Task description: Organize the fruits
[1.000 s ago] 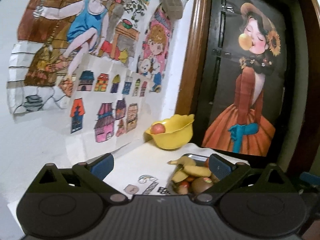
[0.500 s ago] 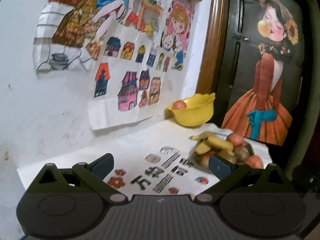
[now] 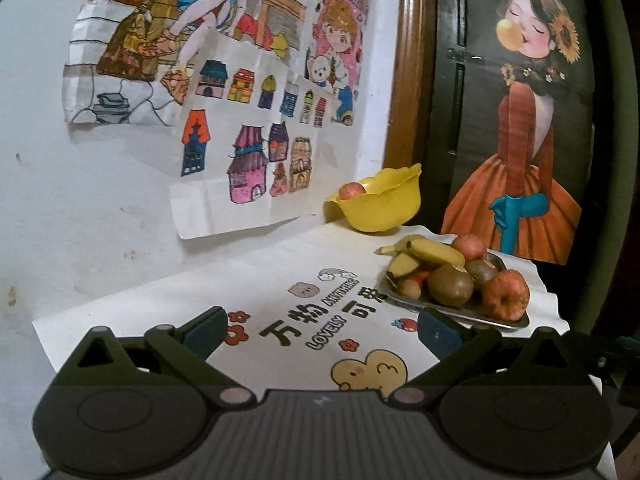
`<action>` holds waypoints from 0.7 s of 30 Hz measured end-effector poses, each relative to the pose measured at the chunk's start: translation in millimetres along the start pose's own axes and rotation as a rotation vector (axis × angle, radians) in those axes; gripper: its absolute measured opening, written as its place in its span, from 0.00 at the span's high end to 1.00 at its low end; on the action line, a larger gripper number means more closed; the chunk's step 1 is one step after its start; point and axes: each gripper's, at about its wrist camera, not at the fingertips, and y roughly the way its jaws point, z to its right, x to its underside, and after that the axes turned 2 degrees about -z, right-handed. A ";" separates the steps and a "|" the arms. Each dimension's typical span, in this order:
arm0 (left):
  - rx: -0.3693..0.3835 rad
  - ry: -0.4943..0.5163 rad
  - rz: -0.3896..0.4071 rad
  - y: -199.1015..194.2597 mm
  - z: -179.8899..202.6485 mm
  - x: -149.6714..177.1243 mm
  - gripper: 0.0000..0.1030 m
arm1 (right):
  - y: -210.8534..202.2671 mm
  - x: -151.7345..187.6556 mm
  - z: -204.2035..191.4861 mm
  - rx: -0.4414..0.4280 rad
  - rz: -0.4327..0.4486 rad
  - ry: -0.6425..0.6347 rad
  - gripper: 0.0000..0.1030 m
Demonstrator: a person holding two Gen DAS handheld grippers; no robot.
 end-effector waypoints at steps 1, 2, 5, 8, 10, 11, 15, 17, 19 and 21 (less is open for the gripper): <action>0.006 -0.003 0.000 0.8 -0.4 0.8 0.00 | 1.1 0.9 -0.2 0.001 -0.001 -0.003 0.01; 0.012 -0.009 -0.001 1.2 -0.3 1.9 0.00 | 2.4 2.2 -0.3 0.003 -0.002 -0.006 0.01; 0.021 -0.018 -0.005 2.7 -1.6 3.0 0.00 | 6.0 3.8 -1.8 0.002 0.002 -0.029 0.01; 0.023 -0.032 -0.009 4.8 -4.4 3.5 0.00 | 10.2 2.7 -1.1 -0.002 -0.002 -0.037 0.01; 0.018 -0.042 -0.017 6.5 -7.0 3.3 0.00 | 13.9 2.3 0.2 -0.011 -0.021 -0.032 0.01; 0.017 -0.048 -0.020 7.3 -8.7 3.3 0.00 | 15.1 1.8 0.7 -0.009 -0.028 -0.030 0.01; 0.017 -0.082 -0.039 9.1 -14.7 3.1 0.00 | 18.0 2.6 1.8 -0.007 -0.044 -0.033 0.01; 0.020 -0.089 -0.047 9.5 -16.2 3.4 0.00 | 18.4 4.2 2.7 -0.008 -0.049 -0.037 0.01; 0.019 -0.087 -0.047 9.4 -15.9 4.1 0.00 | 20.9 5.5 2.7 -0.009 -0.062 -0.049 0.01; 0.023 -0.082 -0.046 8.9 -15.2 5.0 0.00 | 21.8 6.4 3.3 -0.003 -0.067 -0.053 0.01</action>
